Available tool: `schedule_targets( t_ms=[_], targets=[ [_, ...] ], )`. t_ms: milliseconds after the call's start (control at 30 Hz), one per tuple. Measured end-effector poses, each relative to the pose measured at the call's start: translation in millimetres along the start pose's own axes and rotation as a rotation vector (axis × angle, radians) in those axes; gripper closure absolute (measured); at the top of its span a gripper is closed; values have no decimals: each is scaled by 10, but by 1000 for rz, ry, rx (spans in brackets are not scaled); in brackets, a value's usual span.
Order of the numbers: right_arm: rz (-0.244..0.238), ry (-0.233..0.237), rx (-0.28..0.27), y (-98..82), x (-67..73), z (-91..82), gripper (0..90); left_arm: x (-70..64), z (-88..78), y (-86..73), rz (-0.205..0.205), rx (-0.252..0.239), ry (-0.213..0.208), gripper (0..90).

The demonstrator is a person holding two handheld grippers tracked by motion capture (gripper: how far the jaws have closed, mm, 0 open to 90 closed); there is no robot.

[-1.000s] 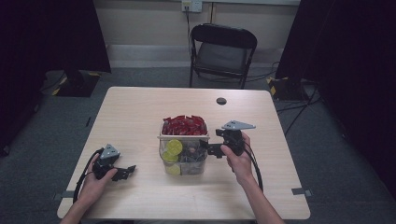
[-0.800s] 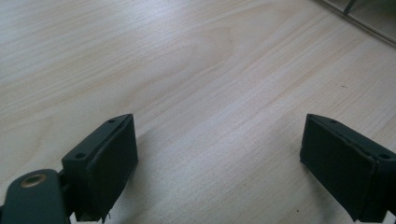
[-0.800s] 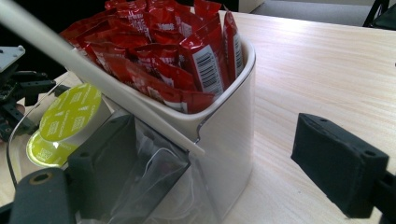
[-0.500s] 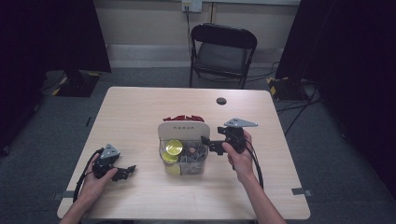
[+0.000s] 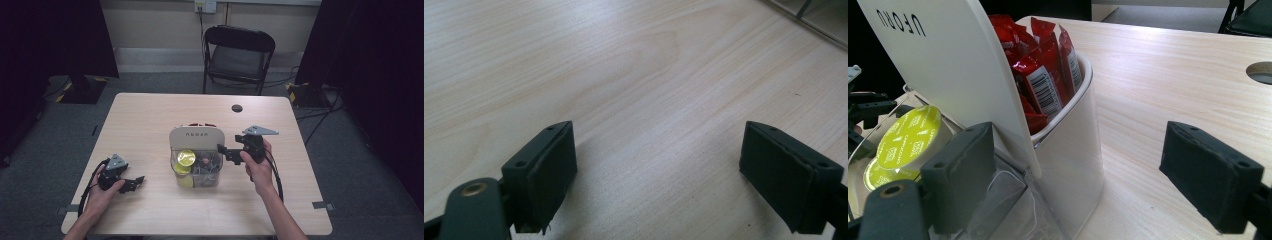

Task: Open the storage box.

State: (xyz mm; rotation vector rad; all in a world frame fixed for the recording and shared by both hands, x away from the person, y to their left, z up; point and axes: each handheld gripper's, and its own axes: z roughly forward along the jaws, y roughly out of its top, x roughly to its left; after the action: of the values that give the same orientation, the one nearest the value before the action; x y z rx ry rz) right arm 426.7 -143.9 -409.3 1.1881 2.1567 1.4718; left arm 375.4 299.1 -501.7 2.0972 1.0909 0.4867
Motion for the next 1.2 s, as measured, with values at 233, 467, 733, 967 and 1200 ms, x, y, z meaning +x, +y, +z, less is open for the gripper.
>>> schedule_targets(
  t_ms=[233,467,733,967,1200],
  targets=[
    [1,6,8,8,-10,3,135,-3,-4,23,-20,17,11,154],
    [-2,6,8,7,-9,5,135,-39,-72,100,-31,-30,-45,158],
    [4,19,13,-3,-22,26,128,-251,-168,381,34,-80,-119,169],
    [1,14,16,-2,-13,30,128,-328,-195,449,43,-98,-136,172],
    [-8,11,26,24,3,22,137,-399,-284,532,23,-116,-162,192]
  ],
)
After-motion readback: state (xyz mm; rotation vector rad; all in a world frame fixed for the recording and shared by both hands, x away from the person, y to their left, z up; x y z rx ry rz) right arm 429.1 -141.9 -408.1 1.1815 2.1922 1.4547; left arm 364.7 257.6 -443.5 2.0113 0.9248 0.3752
